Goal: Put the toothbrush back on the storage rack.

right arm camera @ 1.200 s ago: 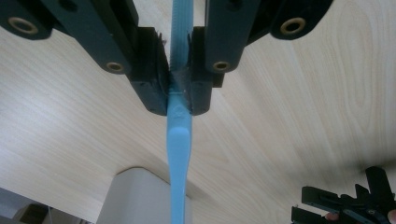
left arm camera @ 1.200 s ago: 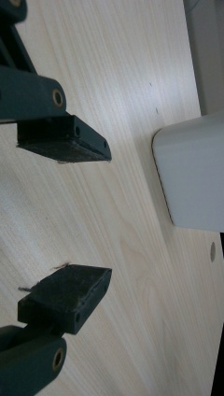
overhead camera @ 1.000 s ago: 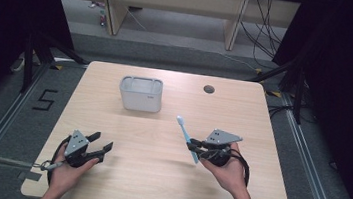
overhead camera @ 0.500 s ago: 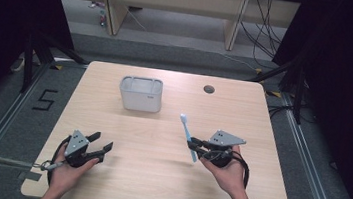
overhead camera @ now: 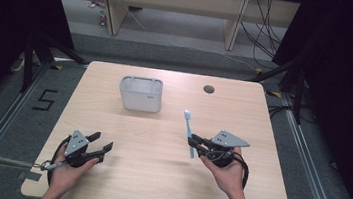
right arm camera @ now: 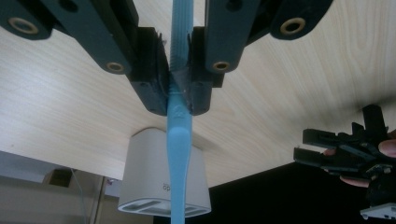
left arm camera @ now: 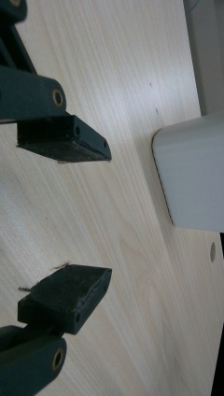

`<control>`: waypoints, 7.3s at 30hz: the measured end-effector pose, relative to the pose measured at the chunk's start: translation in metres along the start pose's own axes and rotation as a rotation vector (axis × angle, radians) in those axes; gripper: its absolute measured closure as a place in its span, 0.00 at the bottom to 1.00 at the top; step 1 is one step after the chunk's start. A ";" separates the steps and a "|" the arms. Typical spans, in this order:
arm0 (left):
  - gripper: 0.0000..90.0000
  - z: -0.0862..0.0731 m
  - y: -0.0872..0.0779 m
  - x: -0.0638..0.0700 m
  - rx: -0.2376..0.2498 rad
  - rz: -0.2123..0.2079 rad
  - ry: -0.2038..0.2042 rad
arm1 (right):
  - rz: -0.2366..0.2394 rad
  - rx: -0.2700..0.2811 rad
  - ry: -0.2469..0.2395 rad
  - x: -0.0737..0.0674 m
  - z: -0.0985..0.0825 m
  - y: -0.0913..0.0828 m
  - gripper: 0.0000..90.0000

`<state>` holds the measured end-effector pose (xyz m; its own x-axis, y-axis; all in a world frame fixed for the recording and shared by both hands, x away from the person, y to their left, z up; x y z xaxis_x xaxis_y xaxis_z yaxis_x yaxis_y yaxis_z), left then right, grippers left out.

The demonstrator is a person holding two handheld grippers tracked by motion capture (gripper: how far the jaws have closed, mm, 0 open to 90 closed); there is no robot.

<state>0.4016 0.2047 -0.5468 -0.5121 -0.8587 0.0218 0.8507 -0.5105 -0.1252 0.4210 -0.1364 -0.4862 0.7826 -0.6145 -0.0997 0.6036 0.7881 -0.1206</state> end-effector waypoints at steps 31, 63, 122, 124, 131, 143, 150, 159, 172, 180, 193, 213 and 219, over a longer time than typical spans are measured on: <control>0.41 0.006 -0.002 0.000 0.045 -0.007 -0.045 | -0.021 0.081 0.016 0.000 0.001 0.002 0.88; 0.43 0.064 0.024 0.052 0.137 -0.201 -0.164 | 0.030 0.098 0.017 -0.020 0.003 0.020 0.88; 0.58 0.112 0.077 0.116 0.118 -0.374 -0.189 | 0.054 0.125 0.046 -0.041 0.003 0.048 0.88; 0.58 0.112 0.078 0.118 0.116 -0.379 -0.187 | 0.052 0.125 0.045 -0.041 0.003 0.049 0.88; 0.61 0.114 0.082 0.123 0.113 -0.387 -0.183 | 0.056 0.117 0.029 -0.042 0.003 0.050 0.88; 0.72 0.113 0.091 0.125 0.119 -0.384 -0.185 | 0.039 0.129 0.020 -0.042 0.003 0.053 0.88; 0.80 0.113 0.095 0.126 0.118 -0.386 -0.185 | 0.036 0.132 0.025 -0.044 0.003 0.055 0.88; 0.92 0.111 0.097 0.125 0.116 -0.381 -0.161 | 0.028 0.120 -0.001 -0.045 0.002 0.056 0.88; 0.95 0.116 0.095 0.124 0.136 -0.372 -0.114 | 0.004 0.101 -0.047 -0.045 0.005 0.059 0.72; 0.95 0.118 0.092 0.117 0.150 -0.355 -0.092 | -0.013 0.061 -0.058 -0.044 -0.001 0.054 0.58; 0.95 0.123 0.086 0.100 0.165 -0.319 -0.067 | -0.013 0.040 -0.022 -0.037 -0.007 0.039 0.58; 0.95 0.131 0.080 0.075 0.187 -0.272 -0.059 | -0.057 0.033 0.001 -0.026 -0.014 0.020 0.58; 0.95 0.134 0.077 0.068 0.191 -0.255 -0.051 | -0.074 0.036 0.005 -0.023 -0.015 0.013 0.58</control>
<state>0.4485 0.1005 -0.4218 -0.7091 -0.7006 0.0790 0.7051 -0.7047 0.0793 0.4087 -0.1123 -0.5005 0.7348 -0.6713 -0.0969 0.6650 0.7411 -0.0919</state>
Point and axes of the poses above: each handheld gripper's, and its own axes: y roughly forward along the jaws, z roughly out of its top, x roughly to its right, the point moved 7 cm from there along y, roughly forward along the jaws, and after that the axes turned 13 degrees about x, right-handed, at the moved point
